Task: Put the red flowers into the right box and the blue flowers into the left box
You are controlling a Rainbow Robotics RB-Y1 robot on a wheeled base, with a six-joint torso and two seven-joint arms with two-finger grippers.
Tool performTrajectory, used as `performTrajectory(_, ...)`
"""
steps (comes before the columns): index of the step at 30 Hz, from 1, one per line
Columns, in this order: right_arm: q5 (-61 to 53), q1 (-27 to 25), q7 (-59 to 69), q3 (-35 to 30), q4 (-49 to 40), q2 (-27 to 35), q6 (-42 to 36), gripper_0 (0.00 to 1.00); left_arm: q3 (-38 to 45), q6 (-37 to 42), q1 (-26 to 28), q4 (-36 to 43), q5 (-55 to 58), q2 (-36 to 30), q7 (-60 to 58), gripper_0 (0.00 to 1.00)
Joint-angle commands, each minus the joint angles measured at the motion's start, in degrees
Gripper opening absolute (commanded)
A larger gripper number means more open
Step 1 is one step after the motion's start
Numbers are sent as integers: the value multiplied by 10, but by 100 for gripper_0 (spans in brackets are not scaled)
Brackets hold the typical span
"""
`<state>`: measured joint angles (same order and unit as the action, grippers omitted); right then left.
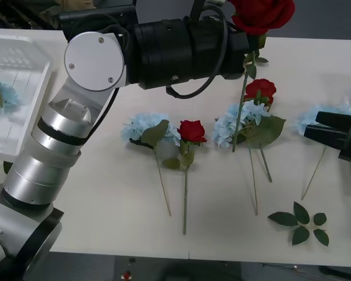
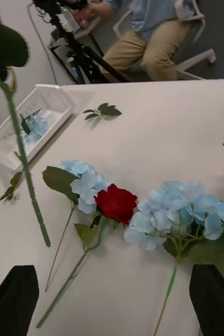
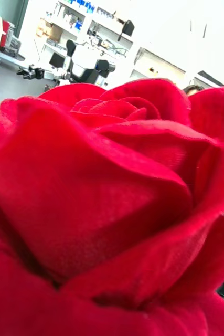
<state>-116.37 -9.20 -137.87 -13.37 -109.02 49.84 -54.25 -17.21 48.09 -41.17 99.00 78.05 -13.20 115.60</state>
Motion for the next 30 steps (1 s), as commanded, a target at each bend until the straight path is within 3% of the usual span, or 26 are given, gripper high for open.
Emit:
performTrajectory(1,-29,11,-42,2,-14,-6,2,85,2,-6,-4,20,3,-3,3,0)
performTrajectory(6,-35,46,-55,34,-15,-29,14,85,2,-6,-4,20,3,-3,3,0)
performTrajectory(12,-25,107,-59,120,0,-29,74,84,2,-6,-4,20,3,-3,3,0)
performTrajectory(21,8,191,-59,214,59,-18,81,85,2,-6,-4,20,3,-3,3,0)
performTrajectory(30,9,226,-66,269,83,-15,76,81,2,-6,-4,20,3,-3,3,0)
